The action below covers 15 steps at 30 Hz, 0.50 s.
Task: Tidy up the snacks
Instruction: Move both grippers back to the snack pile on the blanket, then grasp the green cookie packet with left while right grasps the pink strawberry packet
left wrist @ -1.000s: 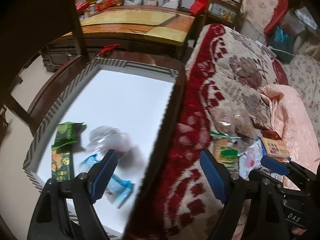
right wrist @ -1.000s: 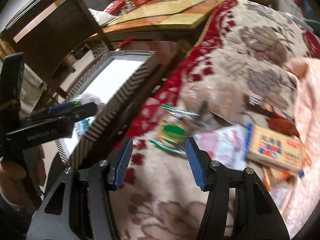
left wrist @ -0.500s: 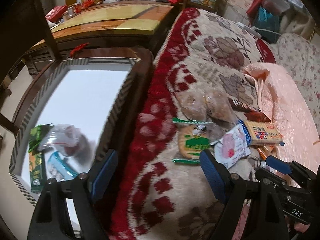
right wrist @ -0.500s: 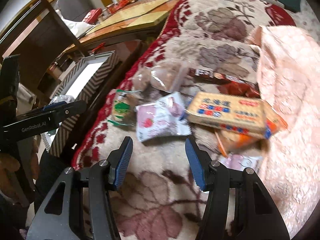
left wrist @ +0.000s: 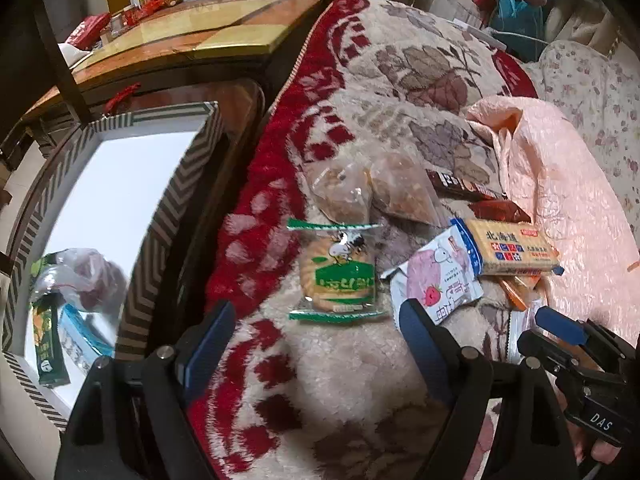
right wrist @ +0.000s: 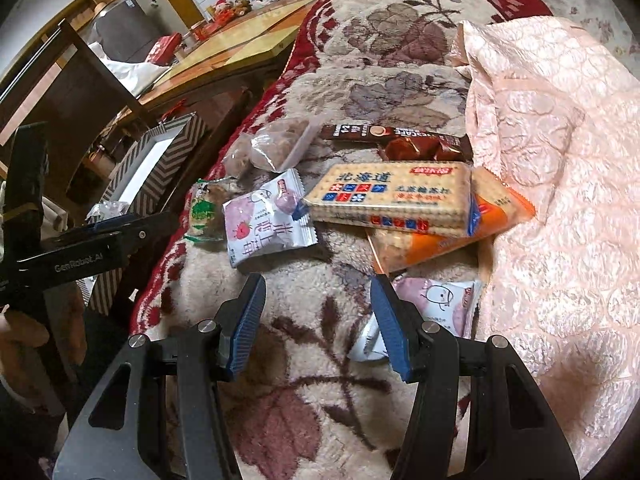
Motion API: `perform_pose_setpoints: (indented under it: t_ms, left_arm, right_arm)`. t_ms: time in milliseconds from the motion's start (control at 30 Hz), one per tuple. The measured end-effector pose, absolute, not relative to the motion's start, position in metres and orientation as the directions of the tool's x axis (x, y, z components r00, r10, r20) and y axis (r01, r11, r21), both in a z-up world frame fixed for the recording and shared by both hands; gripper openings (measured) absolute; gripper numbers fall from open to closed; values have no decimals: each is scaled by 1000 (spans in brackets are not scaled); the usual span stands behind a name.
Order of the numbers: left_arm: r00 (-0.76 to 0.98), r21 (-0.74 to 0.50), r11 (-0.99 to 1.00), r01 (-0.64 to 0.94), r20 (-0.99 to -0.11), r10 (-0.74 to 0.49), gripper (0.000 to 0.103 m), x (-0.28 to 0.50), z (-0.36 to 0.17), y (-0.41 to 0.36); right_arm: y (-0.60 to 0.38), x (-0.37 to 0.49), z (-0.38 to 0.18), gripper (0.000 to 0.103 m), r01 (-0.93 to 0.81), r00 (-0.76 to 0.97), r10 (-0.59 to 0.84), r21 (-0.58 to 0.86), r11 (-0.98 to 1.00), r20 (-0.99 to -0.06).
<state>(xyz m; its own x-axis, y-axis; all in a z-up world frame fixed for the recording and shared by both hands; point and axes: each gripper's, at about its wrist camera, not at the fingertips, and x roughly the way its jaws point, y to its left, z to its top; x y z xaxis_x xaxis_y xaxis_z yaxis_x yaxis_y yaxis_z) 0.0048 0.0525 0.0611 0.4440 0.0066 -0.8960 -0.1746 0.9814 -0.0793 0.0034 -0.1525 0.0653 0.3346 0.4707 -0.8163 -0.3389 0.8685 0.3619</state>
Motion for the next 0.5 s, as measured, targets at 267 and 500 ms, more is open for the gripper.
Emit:
perform_pose_setpoints:
  t_ms: [267,500]
  left_arm:
    - [428,-83,981,-176,-904,0,86,8,53,50]
    - [408,-98,976,-192,-913,-12,86,11,45,54]
  right_arm:
    - [-168,2,59,55,-315,336,456,358,879,-824]
    - [-181,-1,56,55,-304,353,414,315,899,-839]
